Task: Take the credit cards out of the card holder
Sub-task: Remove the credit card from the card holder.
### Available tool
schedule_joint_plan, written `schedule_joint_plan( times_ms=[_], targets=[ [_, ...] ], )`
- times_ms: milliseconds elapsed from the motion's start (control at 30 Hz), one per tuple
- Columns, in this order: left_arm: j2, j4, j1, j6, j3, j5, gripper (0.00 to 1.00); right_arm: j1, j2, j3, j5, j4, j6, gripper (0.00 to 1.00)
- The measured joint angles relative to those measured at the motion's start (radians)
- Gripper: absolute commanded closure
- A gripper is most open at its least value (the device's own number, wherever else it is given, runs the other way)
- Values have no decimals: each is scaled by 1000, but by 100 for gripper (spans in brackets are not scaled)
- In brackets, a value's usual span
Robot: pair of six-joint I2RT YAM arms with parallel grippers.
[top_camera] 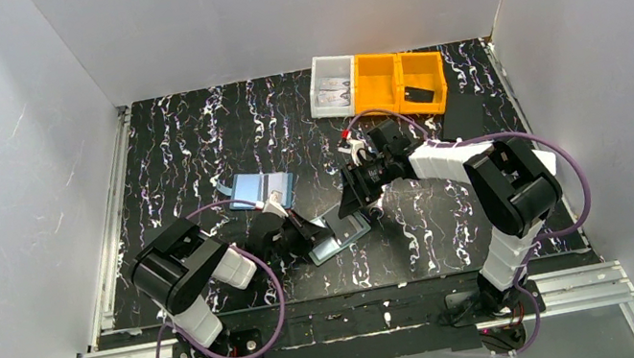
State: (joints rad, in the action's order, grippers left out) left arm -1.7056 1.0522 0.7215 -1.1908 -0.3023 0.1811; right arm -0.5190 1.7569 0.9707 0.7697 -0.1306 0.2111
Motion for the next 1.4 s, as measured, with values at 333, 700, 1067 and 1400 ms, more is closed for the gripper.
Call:
schedule_joint_plan(
  times_ms=[333,700,1067,1400],
  targets=[
    [-16,23,-6,0,0,18,100,0,21,15,3,-2,-5,51],
    [-37,28,-10,1,-6,42,88,-14,25,15,122,54,23,56],
    [-37,39,-9,2,-8,50,83,-40,30,13,188,57,48,56],
    [-37,41,-13,-1,-3,56,83,-80,30,13,185,48,18,63]
  ],
)
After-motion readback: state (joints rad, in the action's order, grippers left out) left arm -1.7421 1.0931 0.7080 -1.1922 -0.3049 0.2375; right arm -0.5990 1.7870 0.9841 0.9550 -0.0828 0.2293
